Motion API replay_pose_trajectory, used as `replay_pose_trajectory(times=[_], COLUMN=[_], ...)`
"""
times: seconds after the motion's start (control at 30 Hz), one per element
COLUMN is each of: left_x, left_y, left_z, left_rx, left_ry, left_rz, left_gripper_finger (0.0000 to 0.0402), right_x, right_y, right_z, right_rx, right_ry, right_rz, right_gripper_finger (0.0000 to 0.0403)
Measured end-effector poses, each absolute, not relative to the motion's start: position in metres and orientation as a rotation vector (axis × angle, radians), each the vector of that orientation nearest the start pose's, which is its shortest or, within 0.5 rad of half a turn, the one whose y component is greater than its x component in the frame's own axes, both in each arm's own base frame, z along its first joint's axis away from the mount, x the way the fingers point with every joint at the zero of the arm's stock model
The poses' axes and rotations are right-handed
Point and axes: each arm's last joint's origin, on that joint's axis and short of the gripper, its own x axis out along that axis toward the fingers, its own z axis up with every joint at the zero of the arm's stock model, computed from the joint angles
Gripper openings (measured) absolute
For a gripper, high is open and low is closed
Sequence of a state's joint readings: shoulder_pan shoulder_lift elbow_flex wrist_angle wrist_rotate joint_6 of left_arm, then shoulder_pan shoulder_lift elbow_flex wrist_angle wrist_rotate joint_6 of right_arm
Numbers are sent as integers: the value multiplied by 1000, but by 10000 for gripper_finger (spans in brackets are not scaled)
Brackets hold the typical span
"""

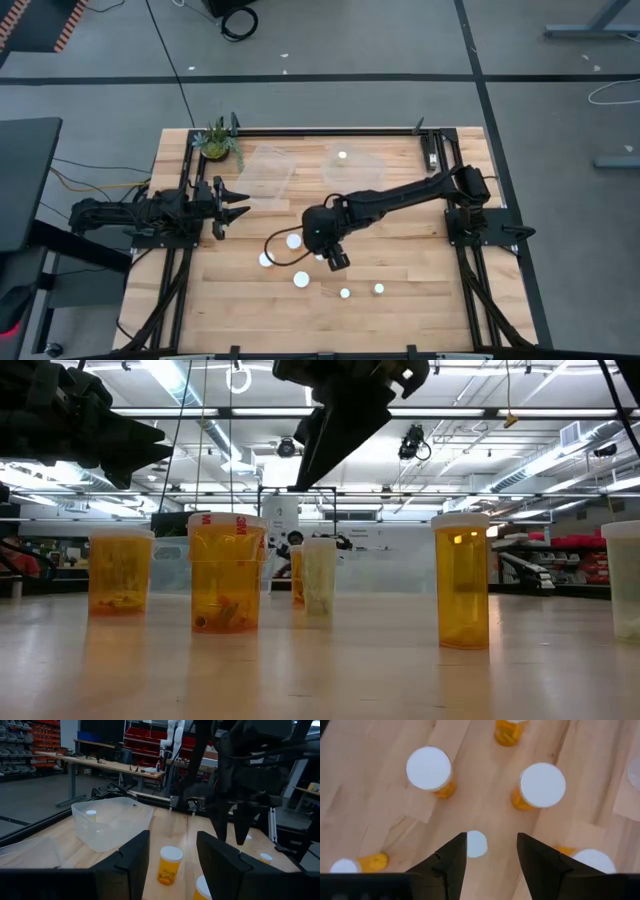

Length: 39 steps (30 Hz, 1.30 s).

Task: Pick and place medicine bottles into bin by pill shape (circle, oval)
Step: Put the small yellow pill bottle into the right transparent bin

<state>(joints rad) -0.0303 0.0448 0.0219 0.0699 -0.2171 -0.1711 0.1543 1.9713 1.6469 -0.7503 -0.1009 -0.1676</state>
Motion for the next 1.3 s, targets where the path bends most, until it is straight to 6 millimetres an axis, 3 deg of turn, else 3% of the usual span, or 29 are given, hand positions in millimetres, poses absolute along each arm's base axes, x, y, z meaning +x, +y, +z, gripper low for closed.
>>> replay_pose_trajectory(times=[0.5,0.77,1.3], left_x=[99,99,100], left_y=[3,3,3], left_z=[174,174,172], left_rx=[-177,-177,-173], left_ry=[-62,-61,-37], left_rz=[183,183,184], left_gripper_finger=[172,172,172], right_x=[420,427,432], right_y=[80,84,85], right_z=[231,205,181], right_rx=[-180,-199,-200], right_ry=[1043,1094,1151], right_rz=[306,345,357], right_gripper_finger=[180,180,174])
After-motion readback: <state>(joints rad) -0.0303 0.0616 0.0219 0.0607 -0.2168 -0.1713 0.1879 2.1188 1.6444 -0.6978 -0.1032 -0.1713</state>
